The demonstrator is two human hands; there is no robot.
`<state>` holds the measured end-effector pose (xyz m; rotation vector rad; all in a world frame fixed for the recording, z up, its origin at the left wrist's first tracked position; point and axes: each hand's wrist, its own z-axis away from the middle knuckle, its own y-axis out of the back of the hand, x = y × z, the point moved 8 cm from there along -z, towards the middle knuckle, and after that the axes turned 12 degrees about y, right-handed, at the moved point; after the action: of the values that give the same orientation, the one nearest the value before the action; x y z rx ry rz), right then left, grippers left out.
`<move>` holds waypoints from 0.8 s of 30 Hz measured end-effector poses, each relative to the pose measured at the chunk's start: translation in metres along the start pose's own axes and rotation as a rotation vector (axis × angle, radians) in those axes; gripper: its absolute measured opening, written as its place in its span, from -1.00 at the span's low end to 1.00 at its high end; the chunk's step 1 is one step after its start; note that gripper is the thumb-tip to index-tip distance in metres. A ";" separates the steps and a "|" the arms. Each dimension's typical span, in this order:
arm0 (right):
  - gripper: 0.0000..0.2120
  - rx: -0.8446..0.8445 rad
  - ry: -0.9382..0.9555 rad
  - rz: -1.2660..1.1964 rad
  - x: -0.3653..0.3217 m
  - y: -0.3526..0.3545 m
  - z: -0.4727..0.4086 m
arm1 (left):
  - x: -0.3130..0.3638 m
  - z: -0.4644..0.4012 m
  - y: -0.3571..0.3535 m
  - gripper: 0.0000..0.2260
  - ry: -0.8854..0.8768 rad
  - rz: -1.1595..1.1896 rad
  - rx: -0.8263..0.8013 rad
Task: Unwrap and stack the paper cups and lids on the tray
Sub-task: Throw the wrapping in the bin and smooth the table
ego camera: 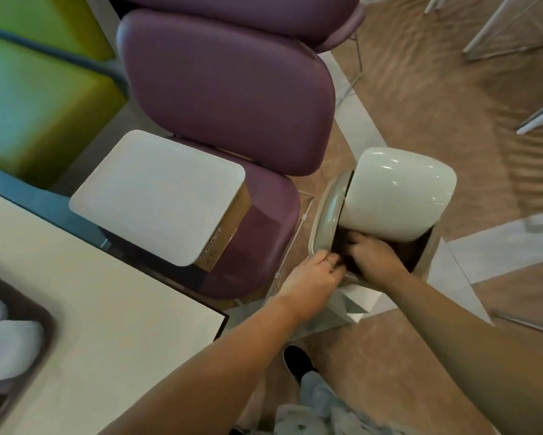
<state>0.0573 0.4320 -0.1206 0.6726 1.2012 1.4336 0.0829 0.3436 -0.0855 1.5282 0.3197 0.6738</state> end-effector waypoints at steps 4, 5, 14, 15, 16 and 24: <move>-0.71 -0.088 -0.011 0.042 0.005 -0.010 -0.009 | -0.002 0.004 -0.009 -0.58 0.051 0.027 -0.028; -0.73 -0.126 -0.019 0.038 0.005 -0.012 -0.010 | -0.003 0.006 -0.011 -0.59 0.058 0.027 -0.037; -0.70 -0.213 0.031 -0.212 -0.011 0.031 0.004 | -0.005 0.006 0.012 -0.71 0.140 0.296 -0.025; -0.71 -0.170 0.016 -0.220 -0.014 0.044 0.008 | -0.009 0.006 0.019 -0.71 0.190 0.341 -0.036; -0.72 -0.120 -0.005 -0.237 -0.016 0.056 0.010 | -0.014 0.007 0.025 -0.71 0.244 0.369 -0.029; -0.85 0.411 0.085 -0.388 -0.095 0.148 0.010 | -0.067 0.061 0.101 -0.78 0.539 0.402 0.309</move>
<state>0.0343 0.3615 0.0395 0.6141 1.6162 0.9066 0.0458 0.2464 0.0013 1.7027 0.5469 1.4143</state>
